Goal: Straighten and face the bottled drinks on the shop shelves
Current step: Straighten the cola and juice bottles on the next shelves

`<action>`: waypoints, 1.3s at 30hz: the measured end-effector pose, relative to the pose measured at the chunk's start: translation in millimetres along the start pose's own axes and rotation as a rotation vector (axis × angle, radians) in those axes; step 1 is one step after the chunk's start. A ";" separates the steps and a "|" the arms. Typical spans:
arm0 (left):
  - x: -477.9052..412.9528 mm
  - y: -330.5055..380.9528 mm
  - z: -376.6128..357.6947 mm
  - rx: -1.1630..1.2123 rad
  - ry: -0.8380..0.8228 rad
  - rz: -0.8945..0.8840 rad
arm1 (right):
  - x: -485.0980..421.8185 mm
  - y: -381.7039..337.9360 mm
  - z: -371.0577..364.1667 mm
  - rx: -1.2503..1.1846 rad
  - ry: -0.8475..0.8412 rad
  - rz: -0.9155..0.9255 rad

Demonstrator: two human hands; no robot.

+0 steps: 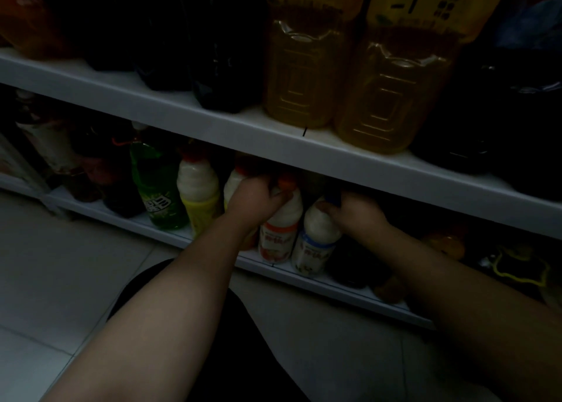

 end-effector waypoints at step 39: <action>27.1 -157.8 110.7 0.355 0.454 0.600 | -78.1 -184.7 -70.0 -0.032 -0.152 0.393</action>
Point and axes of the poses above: each hand's wrist, its own x-axis away from the middle knuckle, its own z-axis out of the back of the hand, y = z × x, the point moved 10 cm from there along -x, towards the middle knuckle, and after that the axes turned 6 degrees about z, right-handed, at the moved point
